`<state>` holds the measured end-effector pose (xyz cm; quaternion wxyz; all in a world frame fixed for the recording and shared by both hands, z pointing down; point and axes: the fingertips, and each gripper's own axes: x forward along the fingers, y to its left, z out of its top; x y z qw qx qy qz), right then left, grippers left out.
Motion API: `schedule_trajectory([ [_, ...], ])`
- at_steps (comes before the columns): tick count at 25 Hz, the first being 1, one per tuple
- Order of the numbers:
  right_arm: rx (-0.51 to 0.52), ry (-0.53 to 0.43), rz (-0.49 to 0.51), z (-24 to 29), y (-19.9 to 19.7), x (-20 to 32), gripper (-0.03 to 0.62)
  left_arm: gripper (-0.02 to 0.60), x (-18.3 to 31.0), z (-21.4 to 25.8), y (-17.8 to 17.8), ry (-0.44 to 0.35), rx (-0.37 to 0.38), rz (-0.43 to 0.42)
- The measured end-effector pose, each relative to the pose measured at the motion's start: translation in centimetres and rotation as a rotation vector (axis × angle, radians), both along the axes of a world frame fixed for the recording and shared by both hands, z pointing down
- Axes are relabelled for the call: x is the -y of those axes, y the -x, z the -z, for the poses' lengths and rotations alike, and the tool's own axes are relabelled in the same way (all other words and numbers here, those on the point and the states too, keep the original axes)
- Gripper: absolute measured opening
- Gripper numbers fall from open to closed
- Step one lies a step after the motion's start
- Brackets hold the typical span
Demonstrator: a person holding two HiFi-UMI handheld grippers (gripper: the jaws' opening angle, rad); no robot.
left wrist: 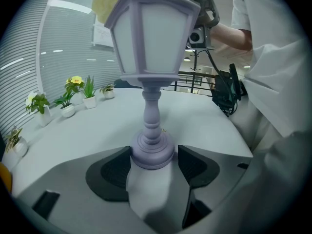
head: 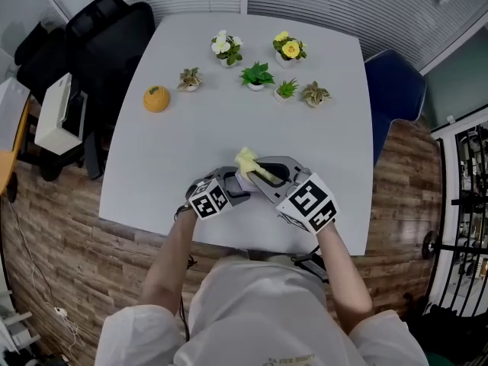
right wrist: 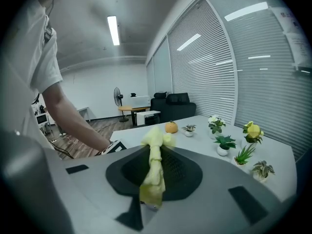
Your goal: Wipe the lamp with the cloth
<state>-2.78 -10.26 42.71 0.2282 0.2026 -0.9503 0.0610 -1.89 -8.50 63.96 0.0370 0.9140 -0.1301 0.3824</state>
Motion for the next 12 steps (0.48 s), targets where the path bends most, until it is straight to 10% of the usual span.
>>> schedule_trajectory([
  [5,-0.035,-0.009,0.005,0.0,0.2,-0.5,0.061,0.288,-1.0,2.1,0.8,-0.022,-0.025,0.007],
  [12,0.095,-0.054,-0.166,2.8,-1.7,0.5,0.063,0.287,-0.7,9.0,3.2,-0.049,-0.287,0.289],
])
